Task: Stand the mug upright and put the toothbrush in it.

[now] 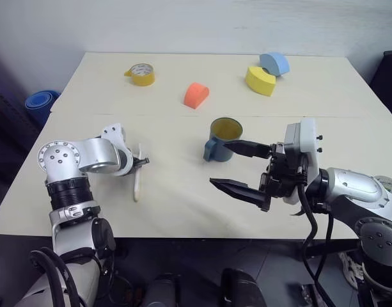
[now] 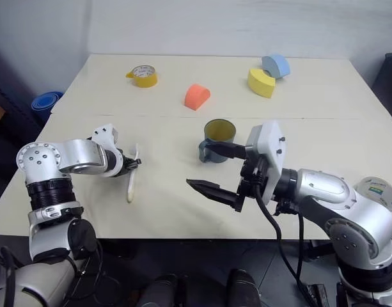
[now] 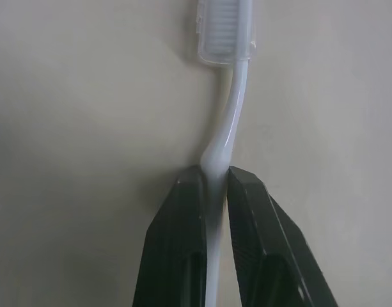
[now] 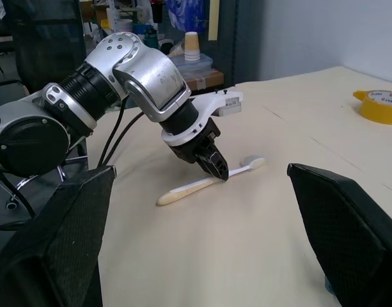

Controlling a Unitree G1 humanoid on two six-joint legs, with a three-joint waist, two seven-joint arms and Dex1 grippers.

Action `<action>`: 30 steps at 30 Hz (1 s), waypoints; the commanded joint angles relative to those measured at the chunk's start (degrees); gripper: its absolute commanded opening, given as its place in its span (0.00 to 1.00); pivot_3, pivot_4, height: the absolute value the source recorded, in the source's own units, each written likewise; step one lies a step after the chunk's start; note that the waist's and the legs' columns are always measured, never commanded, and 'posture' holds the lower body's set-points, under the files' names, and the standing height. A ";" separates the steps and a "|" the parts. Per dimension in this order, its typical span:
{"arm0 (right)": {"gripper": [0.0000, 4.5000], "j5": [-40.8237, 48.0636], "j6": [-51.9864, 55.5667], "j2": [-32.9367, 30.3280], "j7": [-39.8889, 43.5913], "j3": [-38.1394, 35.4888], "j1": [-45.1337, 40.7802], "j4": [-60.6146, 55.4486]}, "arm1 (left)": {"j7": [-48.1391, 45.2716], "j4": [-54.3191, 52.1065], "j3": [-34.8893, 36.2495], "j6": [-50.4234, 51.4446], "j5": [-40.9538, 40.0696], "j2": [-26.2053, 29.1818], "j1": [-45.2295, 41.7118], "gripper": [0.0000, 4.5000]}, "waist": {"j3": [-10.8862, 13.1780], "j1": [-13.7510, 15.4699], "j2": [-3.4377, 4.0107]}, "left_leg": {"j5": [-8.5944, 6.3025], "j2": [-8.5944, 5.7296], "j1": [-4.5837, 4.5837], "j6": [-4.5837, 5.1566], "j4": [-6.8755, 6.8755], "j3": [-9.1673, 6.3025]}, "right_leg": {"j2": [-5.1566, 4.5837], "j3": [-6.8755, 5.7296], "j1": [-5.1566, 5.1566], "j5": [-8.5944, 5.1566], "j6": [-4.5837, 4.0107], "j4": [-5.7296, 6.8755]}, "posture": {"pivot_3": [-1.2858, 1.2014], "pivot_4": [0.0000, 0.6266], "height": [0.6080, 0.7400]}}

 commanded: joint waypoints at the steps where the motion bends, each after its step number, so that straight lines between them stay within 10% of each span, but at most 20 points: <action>1: 1.00 1.26 -1.41 -0.35 -0.97 -1.02 0.28 -2.27 | -1.55 3.68 -0.70 0.71 4.26 -0.77 1.80 0.04 | 0.00 -0.02 0.00 | 0.00 0.00 0.00 0.00 -0.01 0.00 | 0.00 0.00 0.00 0.00 0.00 0.00 | 0.52 0.24 1.00; 8: 1.00 4.99 0.48 -3.31 -1.24 -3.59 1.13 -1.71 | -16.49 0.85 -1.72 -3.75 9.02 3.20 -1.22 0.04 | 0.01 -0.19 -0.02 | 0.03 0.01 -0.01 -0.03 -0.08 0.03 | 0.02 0.00 -0.01 0.00 0.00 -0.09 | 0.52 0.24 1.00; 17: 1.00 6.49 0.88 -7.41 -5.75 -9.41 4.18 0.20 | -79.11 -6.01 -12.42 -29.64 14.64 9.85 -9.02 0.04 | 0.23 -0.21 -0.34 | 0.05 0.06 -0.36 -0.06 -0.56 0.13 | 0.11 -0.40 -0.30 0.00 0.01 -0.66 | 0.52 0.24 1.00; 23: 1.00 6.42 0.77 -8.51 -8.91 -14.13 7.76 1.65 | -103.71 2.63 -22.26 -44.47 25.36 5.91 -17.70 0.04 | 0.24 -0.27 -0.35 | 0.06 0.09 -0.41 -0.05 -0.63 0.14 | 0.10 -0.63 -0.29 0.01 0.03 -0.81 | 0.52 0.24 1.00; 30: 1.00 7.43 -0.04 -7.60 -13.03 -15.85 10.02 0.55 | -111.53 20.99 -25.65 -60.72 37.52 -3.63 -24.83 0.04 | 0.30 -0.24 -0.43 | 0.18 0.08 -0.49 0.17 -0.45 0.30 | 0.05 -0.51 -0.18 0.02 0.03 -1.03 | 0.52 0.24 1.00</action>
